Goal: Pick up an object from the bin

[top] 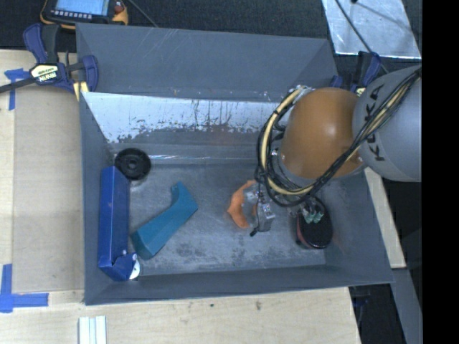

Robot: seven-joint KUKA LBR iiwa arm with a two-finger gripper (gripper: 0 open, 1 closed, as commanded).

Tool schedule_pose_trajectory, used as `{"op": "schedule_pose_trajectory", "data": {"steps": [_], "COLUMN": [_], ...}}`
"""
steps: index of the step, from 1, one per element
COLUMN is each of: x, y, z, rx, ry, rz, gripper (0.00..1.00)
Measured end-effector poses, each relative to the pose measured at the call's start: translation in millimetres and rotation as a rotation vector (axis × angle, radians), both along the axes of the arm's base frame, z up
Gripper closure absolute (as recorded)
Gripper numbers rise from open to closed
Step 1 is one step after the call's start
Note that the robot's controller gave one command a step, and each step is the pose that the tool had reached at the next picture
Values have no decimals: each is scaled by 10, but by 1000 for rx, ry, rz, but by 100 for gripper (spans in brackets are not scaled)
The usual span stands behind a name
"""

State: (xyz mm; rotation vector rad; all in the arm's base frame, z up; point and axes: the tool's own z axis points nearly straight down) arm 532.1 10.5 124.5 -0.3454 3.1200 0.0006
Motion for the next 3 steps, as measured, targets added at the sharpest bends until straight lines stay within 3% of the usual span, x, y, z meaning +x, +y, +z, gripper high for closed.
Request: {"op": "schedule_pose_trajectory", "data": {"steps": [1,2,3], "x": [159,246,-242], "y": [238,-113,121], "z": [184,310,188], "rx": [-1,3,0], "ry": [0,-2,1], "rz": [31,53,48], "gripper": [100,100,0]}}
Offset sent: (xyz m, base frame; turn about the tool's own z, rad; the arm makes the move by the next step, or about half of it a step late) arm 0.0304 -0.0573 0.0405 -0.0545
